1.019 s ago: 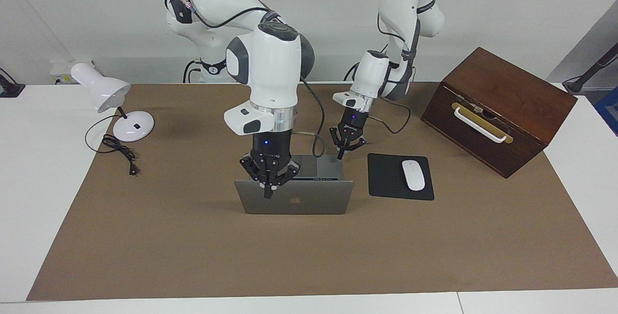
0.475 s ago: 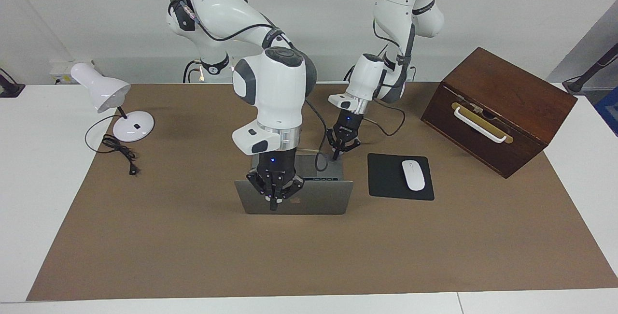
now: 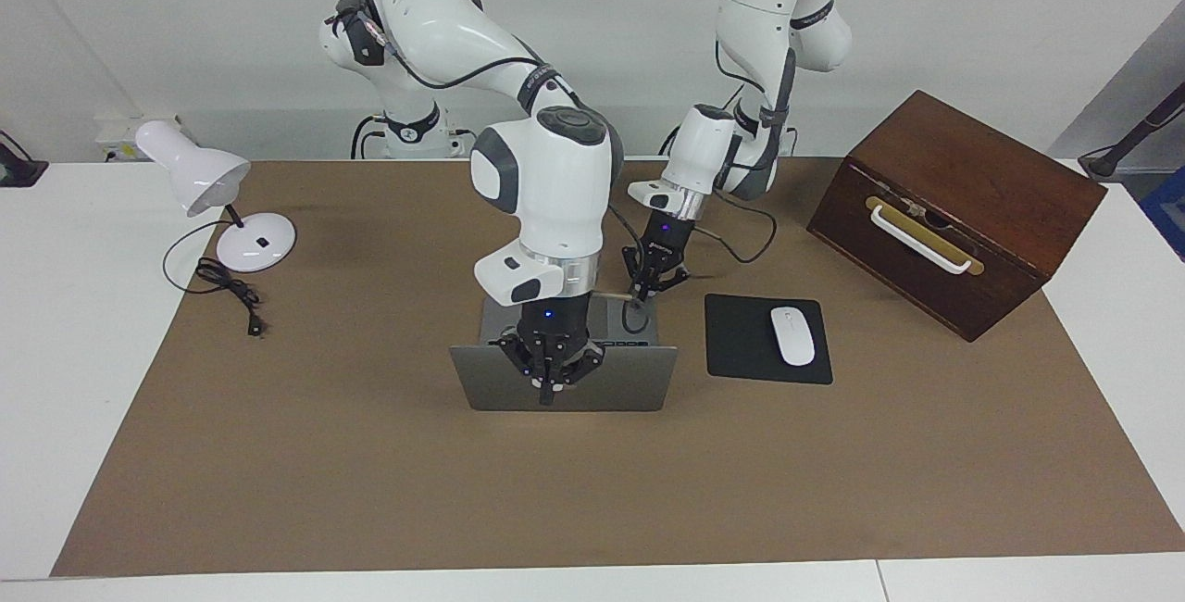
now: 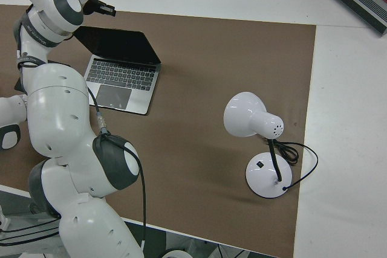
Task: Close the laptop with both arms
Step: 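Push the laptop screen down with the right gripper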
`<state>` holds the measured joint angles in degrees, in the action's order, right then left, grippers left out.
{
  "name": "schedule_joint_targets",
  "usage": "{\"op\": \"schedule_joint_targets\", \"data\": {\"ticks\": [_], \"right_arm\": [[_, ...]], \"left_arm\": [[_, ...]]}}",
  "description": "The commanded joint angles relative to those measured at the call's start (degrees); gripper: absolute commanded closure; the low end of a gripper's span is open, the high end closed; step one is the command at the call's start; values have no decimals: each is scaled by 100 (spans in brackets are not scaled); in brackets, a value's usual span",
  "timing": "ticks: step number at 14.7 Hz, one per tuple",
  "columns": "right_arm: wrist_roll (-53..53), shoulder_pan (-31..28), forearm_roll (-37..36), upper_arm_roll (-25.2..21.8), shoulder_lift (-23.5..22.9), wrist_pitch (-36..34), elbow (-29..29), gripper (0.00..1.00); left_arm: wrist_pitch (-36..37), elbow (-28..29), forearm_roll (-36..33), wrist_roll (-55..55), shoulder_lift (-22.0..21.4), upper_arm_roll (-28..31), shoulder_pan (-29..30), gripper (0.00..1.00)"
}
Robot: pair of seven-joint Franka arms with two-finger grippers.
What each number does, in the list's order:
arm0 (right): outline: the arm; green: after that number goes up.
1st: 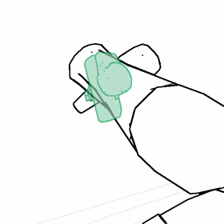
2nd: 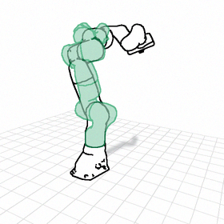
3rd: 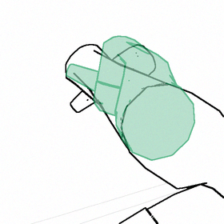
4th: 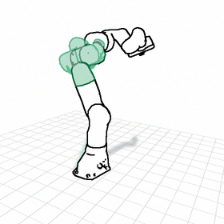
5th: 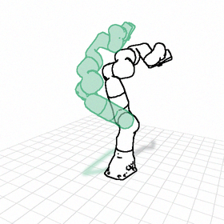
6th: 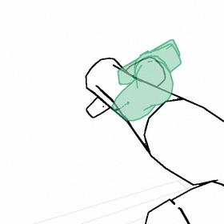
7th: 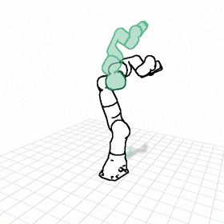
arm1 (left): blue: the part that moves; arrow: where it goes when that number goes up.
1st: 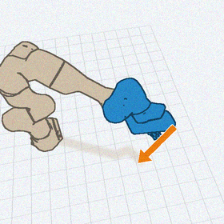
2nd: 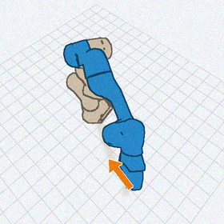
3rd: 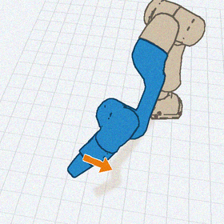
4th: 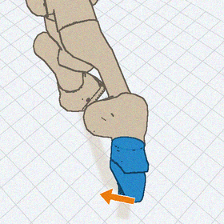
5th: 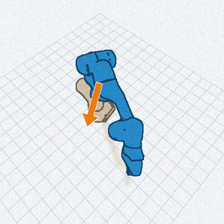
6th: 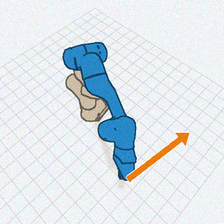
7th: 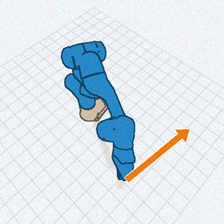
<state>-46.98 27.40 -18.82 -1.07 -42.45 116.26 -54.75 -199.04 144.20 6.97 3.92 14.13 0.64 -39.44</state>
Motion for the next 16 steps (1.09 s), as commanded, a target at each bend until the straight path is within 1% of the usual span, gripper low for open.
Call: {"op": "schedule_joint_targets", "data": {"ticks": [1, 3, 9, 13, 16], "right_arm": [[-110, 11, -17, -69, -158, 177, 193, 100], [-154, 11, -17, -78, -220, 256, 193, 100], [-198, 11, -17, -86, -352, 415, 193, 100], [-207, 2, 1, -51, -369, 345, 158, 100], [-172, -68, 62, 80, -352, 65, 167, 100]], "left_arm": [[-108, -85, -378, 21, 248, 24, 7, 100], [-108, -85, -486, 21, 310, 33, 112, 100], [-108, -85, -617, 21, 328, 33, 174, 100], [-108, -85, -661, 21, 372, 33, 209, 100], [-108, -85, -670, 21, 398, 33, 209, 100]]}}
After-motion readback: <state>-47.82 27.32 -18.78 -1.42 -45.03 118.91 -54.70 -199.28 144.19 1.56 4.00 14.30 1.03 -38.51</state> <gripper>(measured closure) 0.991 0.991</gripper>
